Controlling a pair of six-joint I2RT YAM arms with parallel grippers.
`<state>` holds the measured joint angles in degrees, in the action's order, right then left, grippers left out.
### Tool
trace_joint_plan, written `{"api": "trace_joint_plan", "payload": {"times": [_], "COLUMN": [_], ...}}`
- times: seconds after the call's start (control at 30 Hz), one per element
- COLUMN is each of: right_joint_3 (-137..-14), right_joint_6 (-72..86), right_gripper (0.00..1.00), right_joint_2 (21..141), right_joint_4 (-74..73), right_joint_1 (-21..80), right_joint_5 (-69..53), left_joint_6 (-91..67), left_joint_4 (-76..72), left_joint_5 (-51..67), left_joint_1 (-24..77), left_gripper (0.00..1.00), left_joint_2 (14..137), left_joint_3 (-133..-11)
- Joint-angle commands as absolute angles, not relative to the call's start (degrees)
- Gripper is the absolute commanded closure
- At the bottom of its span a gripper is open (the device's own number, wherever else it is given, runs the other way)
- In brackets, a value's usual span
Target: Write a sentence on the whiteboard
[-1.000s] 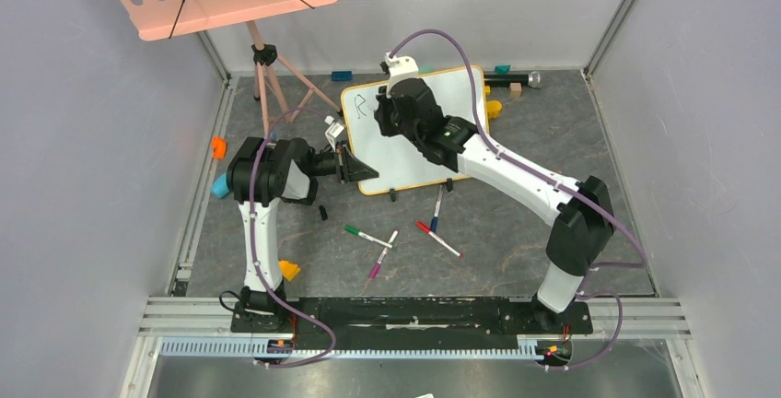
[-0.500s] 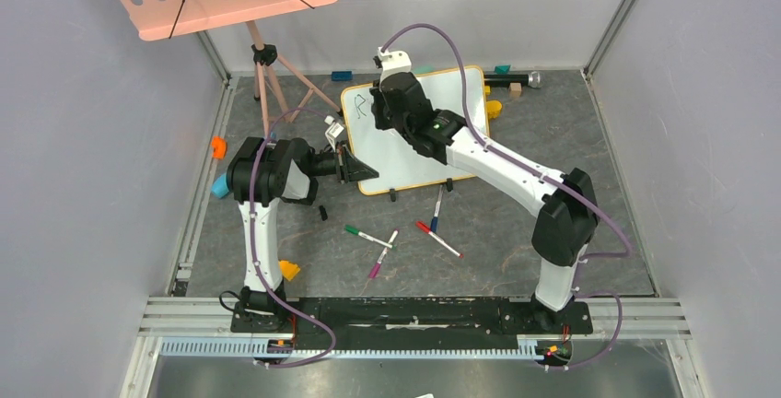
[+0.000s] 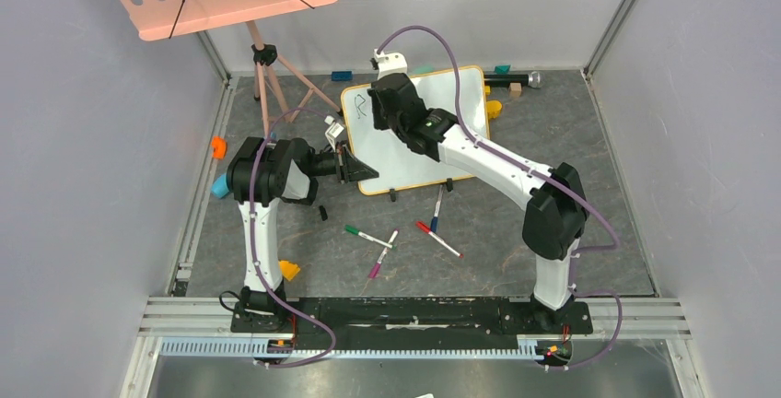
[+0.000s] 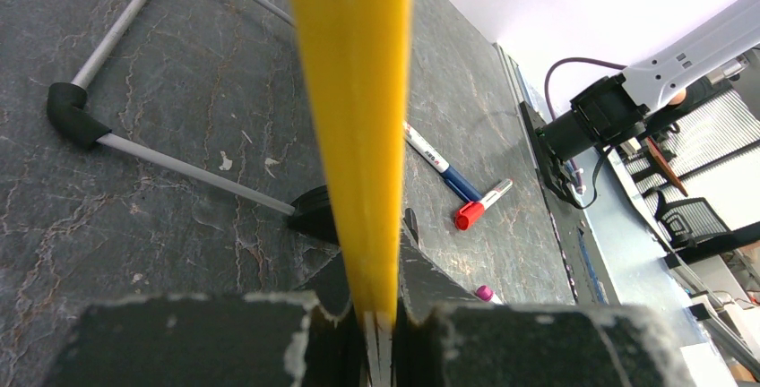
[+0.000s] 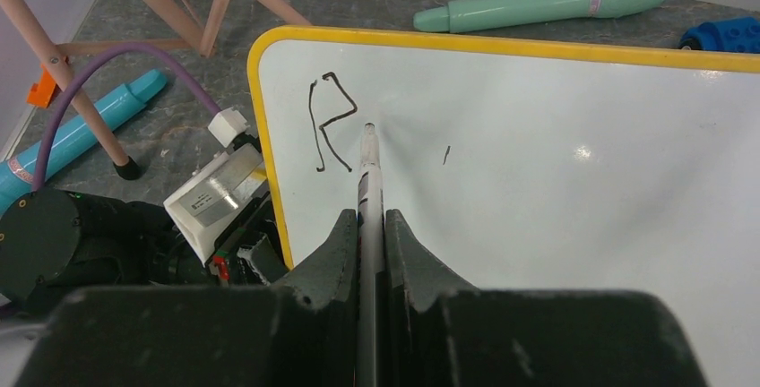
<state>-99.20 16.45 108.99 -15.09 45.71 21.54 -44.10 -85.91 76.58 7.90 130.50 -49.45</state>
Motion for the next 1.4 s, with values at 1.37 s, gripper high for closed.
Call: {"api": "trace_joint_plan", "payload": {"times": [1.37], "right_joint_3": [-99.49], "right_joint_6": [15.77], "right_gripper": [1.00], "right_joint_2": [110.22], "right_joint_4": [-11.97], "right_joint_1": [43.51], "right_joint_5": [19.62], "left_joint_6": [-40.37], "left_joint_4": [-89.21], "left_joint_5": [82.45], "left_joint_1": [9.58], "left_gripper": [0.98], "left_joint_2": [132.93], "left_joint_3": [-48.43]}}
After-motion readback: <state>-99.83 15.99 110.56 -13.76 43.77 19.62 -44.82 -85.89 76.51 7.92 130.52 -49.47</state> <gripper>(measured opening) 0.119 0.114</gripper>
